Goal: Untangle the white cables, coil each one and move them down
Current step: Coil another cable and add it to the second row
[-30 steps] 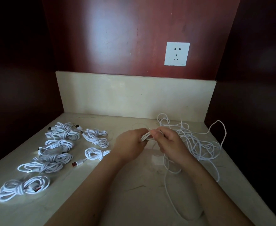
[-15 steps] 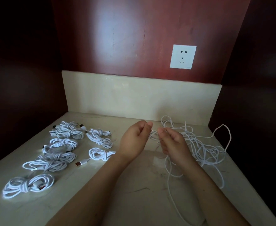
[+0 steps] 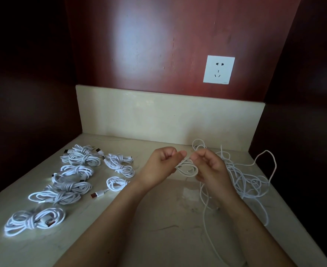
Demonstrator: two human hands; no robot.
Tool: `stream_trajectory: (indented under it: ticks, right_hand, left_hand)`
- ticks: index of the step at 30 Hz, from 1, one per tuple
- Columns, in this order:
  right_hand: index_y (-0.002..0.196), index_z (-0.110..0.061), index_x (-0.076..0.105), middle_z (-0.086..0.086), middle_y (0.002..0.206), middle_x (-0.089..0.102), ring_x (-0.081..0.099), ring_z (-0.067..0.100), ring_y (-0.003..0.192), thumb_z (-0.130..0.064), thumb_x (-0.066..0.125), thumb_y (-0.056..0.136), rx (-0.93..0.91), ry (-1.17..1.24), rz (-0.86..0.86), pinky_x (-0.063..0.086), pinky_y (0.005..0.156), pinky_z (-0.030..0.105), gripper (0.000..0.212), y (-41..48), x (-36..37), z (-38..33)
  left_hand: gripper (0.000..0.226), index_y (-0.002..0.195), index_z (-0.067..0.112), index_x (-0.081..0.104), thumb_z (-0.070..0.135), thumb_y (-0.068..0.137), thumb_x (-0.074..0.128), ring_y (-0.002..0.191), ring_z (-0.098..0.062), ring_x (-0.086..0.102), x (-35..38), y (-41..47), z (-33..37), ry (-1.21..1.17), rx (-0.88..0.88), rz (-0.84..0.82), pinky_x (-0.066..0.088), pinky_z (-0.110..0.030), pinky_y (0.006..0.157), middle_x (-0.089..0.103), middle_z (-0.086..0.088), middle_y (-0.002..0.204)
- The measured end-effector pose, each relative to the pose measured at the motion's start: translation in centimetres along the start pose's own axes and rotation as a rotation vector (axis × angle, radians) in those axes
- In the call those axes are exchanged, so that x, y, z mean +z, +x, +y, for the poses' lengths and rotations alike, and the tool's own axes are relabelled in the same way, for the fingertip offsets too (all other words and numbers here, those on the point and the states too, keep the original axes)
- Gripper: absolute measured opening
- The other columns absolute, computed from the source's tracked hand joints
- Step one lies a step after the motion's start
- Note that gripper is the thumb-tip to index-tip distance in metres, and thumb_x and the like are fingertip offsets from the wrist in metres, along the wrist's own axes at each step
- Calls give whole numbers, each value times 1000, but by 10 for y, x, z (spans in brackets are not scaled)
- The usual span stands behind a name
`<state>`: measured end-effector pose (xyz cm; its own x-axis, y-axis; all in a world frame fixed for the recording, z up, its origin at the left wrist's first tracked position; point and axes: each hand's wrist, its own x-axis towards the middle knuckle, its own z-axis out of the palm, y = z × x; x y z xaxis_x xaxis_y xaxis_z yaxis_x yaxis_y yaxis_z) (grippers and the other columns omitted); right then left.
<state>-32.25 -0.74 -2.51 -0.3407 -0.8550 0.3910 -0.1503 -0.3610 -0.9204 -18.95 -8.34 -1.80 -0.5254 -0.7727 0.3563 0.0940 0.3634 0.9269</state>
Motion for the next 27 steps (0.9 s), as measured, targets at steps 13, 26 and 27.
stream_trajectory:
  ticks: [13, 26, 27]
  right_hand:
    - [95, -15, 69, -4, 47, 40, 34, 2, 38, -15, 42, 104, 51, -181, -294, 30, 43, 16, 29, -12, 21, 4]
    - [65, -22, 55, -2, 54, 40, 37, 6, 51, -26, 56, 97, -198, -613, -354, 33, 55, 34, 32, -15, 11, -5]
    - [71, -19, 62, 0, 56, 45, 39, 8, 52, -27, 58, 95, -210, -597, -310, 36, 55, 35, 26, -14, 8, -6]
  left_hand:
    - [42, 62, 10, 37, 20, 97, 57, 43, -6, 29, 2, -4, 10, -205, 26, 276, 35, -18, 39, 31, 1, 49]
    - [37, 63, 24, 54, 48, 89, 64, 52, -1, 58, -6, -5, -9, 499, 70, 272, 45, -26, 58, 63, 16, 58]
    - [38, 60, 25, 54, 48, 88, 65, 54, -1, 56, -6, -3, -12, 494, 62, 246, 44, -27, 59, 62, 17, 57]
